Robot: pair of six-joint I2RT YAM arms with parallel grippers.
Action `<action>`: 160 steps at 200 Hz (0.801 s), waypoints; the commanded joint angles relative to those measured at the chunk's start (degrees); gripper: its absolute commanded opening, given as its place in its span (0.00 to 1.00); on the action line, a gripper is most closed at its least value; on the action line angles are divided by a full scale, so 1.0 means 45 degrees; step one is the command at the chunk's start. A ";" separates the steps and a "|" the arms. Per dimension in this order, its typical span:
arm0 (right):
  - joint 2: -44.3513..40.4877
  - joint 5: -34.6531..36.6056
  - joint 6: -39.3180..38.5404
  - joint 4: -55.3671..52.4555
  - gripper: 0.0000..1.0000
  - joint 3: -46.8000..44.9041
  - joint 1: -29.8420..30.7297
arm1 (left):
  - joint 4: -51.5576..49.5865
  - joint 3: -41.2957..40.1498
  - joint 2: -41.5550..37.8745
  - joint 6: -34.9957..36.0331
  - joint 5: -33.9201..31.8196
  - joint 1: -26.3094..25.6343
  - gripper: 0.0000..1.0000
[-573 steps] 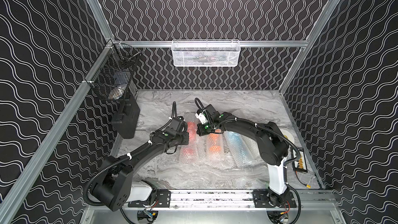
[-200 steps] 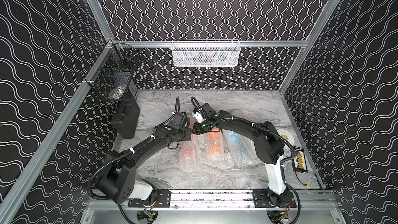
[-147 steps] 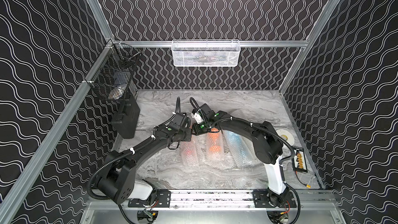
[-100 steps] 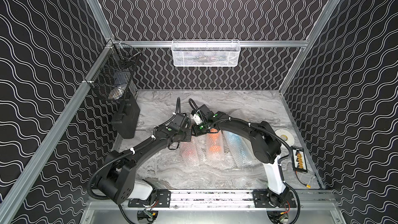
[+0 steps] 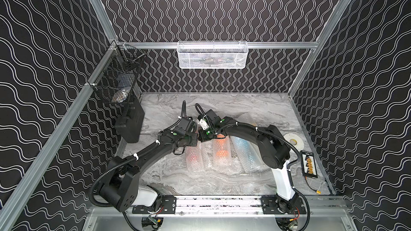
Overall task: Unpack wine glasses from bubble wrap
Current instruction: Unwrap the wine glass from the bubble wrap.
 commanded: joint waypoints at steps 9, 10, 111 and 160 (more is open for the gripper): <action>-0.0325 0.0389 0.0338 0.0371 0.00 -0.0344 -0.0196 | -0.0551 -0.0180 -0.0021 -0.0097 -0.0661 -0.0010 0.00; -0.0324 0.0384 0.0354 0.0378 0.00 -0.0351 -0.0209 | -0.0559 -0.0183 -0.0035 -0.0102 -0.0667 -0.0004 0.00; -0.0704 -0.0185 0.0678 0.0943 0.00 -0.1009 -0.0787 | -0.1153 -0.0099 0.0064 -0.0166 -0.1718 0.0002 0.00; -0.0835 -0.0392 0.0796 0.1124 0.00 -0.1175 -0.1002 | -0.1327 -0.0108 0.0050 -0.0278 -0.2073 -0.0004 0.00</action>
